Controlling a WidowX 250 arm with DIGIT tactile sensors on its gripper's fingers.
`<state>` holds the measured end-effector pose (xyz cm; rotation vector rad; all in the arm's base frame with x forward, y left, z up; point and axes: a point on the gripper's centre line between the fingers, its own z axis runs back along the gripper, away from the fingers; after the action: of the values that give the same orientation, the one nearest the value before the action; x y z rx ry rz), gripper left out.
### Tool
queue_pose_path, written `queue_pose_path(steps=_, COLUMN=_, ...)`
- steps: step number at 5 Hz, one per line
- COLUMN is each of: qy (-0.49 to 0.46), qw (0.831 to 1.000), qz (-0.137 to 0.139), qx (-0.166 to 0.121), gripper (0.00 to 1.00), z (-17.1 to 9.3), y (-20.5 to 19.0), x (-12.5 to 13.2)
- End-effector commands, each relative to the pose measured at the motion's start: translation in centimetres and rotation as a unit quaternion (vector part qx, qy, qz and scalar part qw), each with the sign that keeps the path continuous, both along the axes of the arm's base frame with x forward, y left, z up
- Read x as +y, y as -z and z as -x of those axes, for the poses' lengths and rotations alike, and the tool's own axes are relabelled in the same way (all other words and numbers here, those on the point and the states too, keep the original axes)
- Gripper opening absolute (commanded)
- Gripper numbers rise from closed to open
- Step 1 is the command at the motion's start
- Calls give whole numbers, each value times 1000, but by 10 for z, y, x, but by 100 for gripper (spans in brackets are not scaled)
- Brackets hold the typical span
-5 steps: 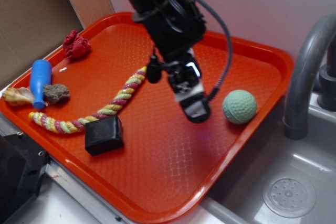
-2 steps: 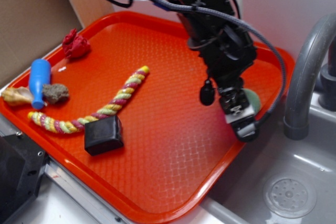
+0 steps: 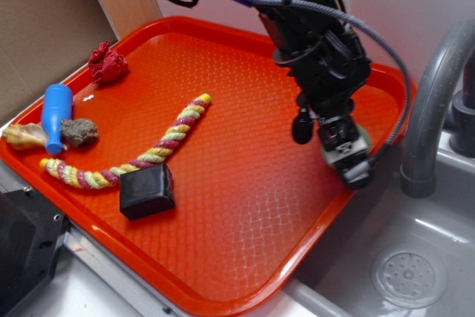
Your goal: Grab the green ball.
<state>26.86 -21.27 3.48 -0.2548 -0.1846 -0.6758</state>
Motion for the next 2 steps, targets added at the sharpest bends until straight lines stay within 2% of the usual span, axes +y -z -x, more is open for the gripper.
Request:
queue_pose_path(steps=1, qy=-155, qw=987, qz=-15, qx=33, gripper=0, z=5, y=-94, x=64)
queue_pose_path(steps=2, qy=-257, qw=965, qz=-4, qx=44, gripper=0, z=26, y=-143, x=115)
